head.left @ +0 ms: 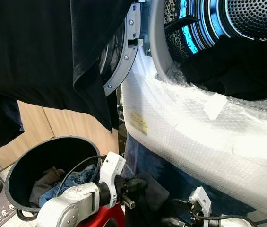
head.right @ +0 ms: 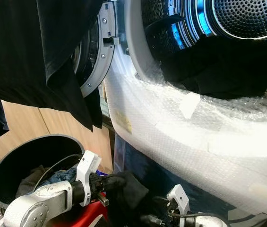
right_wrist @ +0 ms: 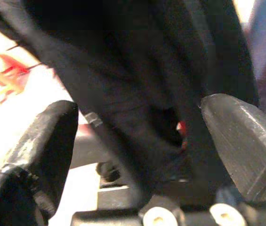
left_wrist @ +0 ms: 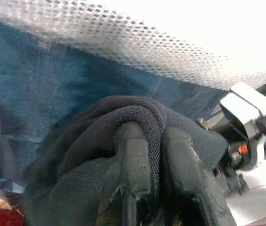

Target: Clothes washing

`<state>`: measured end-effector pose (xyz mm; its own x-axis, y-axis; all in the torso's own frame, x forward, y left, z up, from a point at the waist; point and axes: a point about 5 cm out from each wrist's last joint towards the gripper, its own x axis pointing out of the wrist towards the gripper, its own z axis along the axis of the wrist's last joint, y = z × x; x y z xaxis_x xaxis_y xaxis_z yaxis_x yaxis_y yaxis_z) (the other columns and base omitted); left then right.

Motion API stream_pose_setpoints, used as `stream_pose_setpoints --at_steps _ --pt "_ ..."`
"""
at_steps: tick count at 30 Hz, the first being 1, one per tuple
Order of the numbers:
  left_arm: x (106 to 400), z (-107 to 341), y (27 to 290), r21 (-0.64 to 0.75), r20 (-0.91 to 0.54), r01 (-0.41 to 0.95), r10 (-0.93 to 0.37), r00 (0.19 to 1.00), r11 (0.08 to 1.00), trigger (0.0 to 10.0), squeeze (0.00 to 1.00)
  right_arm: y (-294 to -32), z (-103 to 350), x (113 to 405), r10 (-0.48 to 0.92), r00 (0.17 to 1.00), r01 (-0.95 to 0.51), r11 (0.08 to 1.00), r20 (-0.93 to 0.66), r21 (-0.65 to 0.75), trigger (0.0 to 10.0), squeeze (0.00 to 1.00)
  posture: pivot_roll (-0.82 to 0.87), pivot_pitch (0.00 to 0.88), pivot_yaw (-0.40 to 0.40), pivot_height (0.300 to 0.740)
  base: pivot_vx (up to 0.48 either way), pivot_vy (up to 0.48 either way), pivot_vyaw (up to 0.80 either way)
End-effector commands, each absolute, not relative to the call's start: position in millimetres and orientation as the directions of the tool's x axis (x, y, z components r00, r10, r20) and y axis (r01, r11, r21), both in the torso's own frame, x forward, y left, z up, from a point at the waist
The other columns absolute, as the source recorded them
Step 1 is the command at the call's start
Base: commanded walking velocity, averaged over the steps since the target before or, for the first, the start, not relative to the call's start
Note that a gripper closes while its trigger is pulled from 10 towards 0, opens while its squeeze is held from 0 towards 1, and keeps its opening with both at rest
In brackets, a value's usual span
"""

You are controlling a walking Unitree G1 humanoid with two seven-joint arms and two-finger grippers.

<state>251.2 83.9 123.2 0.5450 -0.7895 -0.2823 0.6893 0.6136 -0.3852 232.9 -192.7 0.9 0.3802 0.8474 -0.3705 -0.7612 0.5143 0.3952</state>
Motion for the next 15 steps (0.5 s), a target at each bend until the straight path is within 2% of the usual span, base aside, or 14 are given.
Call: stream_pose_setpoints --at_steps 1,9,15 --pt "257 136 75 -0.358 -0.227 0.721 -0.805 0.549 0.593 0.0 0.00 -189 12 232 0.888 0.325 -0.803 0.441 -0.326 0.400 10.0 1.00 0.11 0.000 0.026 0.740 0.000 0.000 0.00" --pt "261 136 68 -0.343 -0.235 0.740 -0.815 0.529 0.579 0.0 0.00 -174 29 235 0.915 0.297 -0.841 0.387 -0.274 0.379 10.0 1.00 0.10 0.000 0.024 0.740 0.000 0.000 0.00" --pt "263 135 67 -0.337 -0.241 0.733 -0.807 0.540 0.591 0.0 0.00 -161 31 249 0.875 0.405 -0.804 0.480 -0.267 0.353 10.0 1.00 0.11 0.000 0.025 0.740 0.000 0.000 0.00"
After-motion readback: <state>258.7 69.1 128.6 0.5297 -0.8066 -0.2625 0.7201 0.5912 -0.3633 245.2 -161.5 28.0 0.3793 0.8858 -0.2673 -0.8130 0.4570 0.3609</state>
